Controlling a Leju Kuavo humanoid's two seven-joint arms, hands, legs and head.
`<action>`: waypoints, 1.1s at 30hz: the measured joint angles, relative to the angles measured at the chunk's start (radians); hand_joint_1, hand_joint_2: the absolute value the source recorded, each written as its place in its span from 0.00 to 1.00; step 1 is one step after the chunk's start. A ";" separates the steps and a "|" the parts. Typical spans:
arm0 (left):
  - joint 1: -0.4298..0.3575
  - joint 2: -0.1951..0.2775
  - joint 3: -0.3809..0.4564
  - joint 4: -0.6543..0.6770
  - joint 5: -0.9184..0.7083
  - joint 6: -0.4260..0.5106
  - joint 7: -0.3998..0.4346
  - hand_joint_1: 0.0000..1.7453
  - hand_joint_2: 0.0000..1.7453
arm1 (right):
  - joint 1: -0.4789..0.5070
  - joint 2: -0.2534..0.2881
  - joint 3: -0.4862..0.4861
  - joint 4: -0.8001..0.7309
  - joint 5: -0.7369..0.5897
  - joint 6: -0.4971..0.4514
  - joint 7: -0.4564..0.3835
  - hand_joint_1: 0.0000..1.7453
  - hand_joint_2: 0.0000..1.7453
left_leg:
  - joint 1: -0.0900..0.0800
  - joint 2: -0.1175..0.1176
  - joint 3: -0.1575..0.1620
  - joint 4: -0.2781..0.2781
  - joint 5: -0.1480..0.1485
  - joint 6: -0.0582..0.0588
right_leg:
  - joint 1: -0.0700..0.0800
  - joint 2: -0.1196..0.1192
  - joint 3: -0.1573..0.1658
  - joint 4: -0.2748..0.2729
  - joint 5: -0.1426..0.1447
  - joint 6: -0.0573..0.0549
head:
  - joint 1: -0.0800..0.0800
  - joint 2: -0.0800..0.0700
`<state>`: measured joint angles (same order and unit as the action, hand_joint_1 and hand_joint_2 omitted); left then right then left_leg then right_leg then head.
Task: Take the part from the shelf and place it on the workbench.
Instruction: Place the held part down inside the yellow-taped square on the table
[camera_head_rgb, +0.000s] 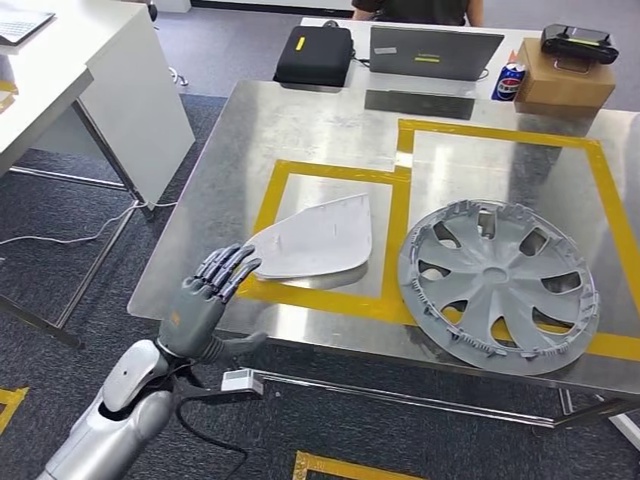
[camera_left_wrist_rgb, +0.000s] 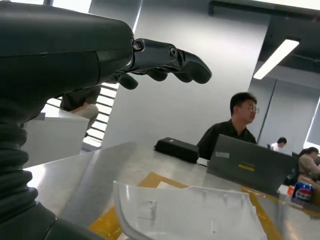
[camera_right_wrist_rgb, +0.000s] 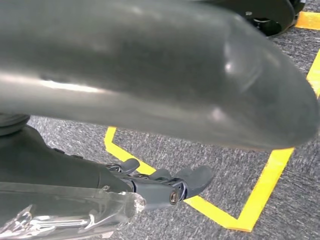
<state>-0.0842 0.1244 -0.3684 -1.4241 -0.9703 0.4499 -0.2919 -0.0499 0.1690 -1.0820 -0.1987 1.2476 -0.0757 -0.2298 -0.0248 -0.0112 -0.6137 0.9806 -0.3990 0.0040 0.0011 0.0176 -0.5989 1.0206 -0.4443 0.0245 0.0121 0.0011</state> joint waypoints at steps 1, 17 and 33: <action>0.019 -0.001 0.015 -0.022 0.011 0.015 -0.003 0.00 0.00 | -0.001 0.000 0.000 0.000 0.001 -0.001 0.000 0.00 0.00 | 0.000 0.000 0.000 0.000 0.000 0.000 | 0.000 0.000 0.000 0.000 0.000 0.000 | 0.000 0.000; 0.082 -0.076 0.384 -0.040 0.262 0.093 -0.102 0.00 0.00 | -0.005 0.000 -0.009 0.000 0.019 -0.011 0.004 0.00 0.00 | 0.000 0.000 0.003 0.000 0.000 0.000 | 0.000 0.000 0.004 0.000 0.001 0.000 | 0.000 0.000; -0.003 -0.087 0.837 0.769 0.484 0.109 -0.327 0.00 0.00 | -0.002 0.002 -0.010 0.000 0.037 -0.007 0.006 0.00 0.00 | 0.014 0.013 0.014 -0.015 0.009 0.021 | -0.005 -0.008 -0.085 0.242 -0.150 0.033 | 0.004 0.000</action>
<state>-0.0876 0.0377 0.4687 -0.6552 -0.4861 0.5593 -0.6192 -0.0515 0.1713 -1.0915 -0.1987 1.2844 -0.0823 -0.2240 -0.0107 0.0018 -0.5993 0.9654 -0.3905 0.0248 -0.0038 0.0096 -0.6843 1.2627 -0.5938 0.0575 0.0166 0.0011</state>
